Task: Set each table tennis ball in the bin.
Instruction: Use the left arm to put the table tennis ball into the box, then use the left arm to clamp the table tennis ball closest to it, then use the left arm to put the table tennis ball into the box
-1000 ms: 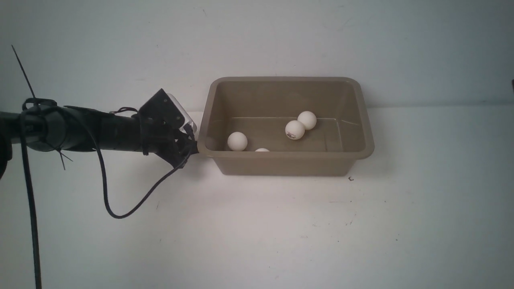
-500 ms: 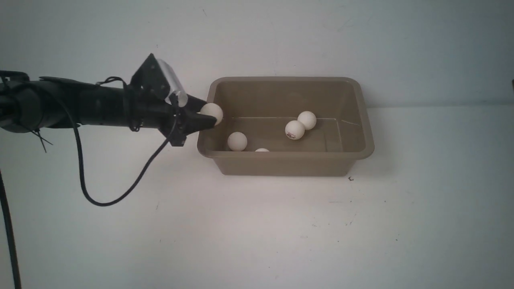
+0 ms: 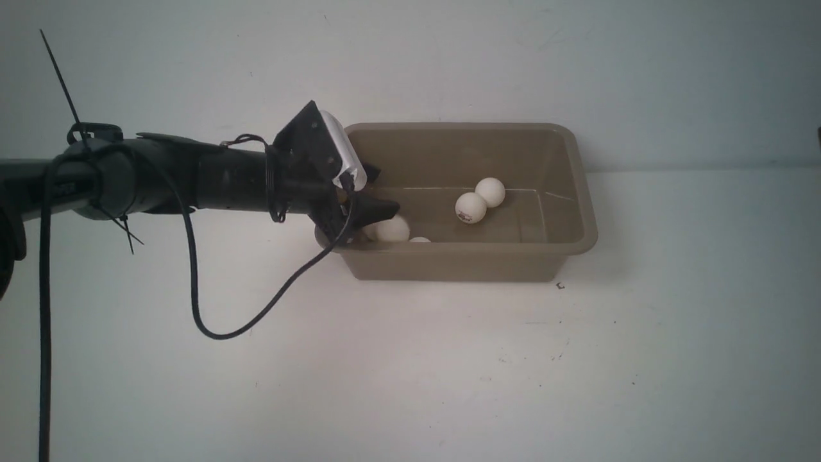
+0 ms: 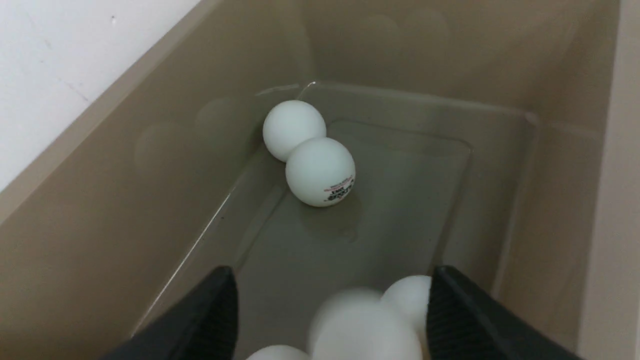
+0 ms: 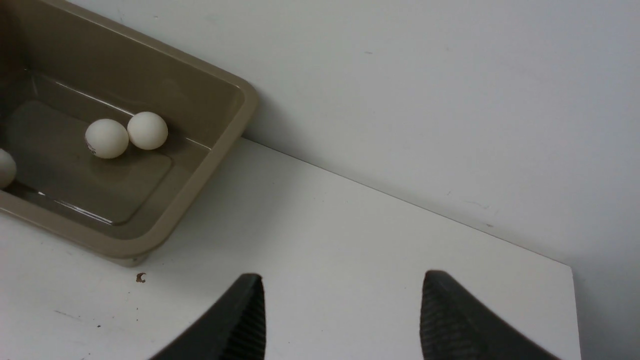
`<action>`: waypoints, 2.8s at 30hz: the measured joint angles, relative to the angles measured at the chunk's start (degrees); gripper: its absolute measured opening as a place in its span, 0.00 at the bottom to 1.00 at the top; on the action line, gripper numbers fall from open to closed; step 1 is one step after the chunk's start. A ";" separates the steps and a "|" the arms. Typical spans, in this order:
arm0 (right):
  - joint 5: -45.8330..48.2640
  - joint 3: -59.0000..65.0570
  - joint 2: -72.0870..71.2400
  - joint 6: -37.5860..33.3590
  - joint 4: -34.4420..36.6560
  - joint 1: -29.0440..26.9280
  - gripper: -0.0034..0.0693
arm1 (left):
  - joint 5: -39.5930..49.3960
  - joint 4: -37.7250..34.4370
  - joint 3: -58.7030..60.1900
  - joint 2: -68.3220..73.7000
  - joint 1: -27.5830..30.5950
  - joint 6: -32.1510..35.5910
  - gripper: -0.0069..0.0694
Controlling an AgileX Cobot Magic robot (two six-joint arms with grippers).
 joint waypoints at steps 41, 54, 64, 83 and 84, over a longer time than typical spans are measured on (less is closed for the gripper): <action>2.13 0.00 0.00 0.00 0.00 0.00 0.58 | -2.56 -5.83 -8.71 13.63 7.92 9.04 0.68; 2.37 0.00 0.00 0.00 0.00 0.00 0.58 | -3.35 -6.41 -12.97 18.21 6.57 7.68 0.65; 2.41 0.00 0.00 0.00 0.00 0.00 0.58 | -7.43 -0.24 -13.02 15.57 7.71 0.70 0.55; 2.56 0.00 0.00 0.00 0.00 0.00 0.58 | 17.05 4.12 -14.20 9.25 4.37 -5.66 0.55; 2.56 0.00 0.00 0.00 0.00 0.00 0.58 | 15.56 5.63 -14.20 9.25 3.19 -5.88 0.55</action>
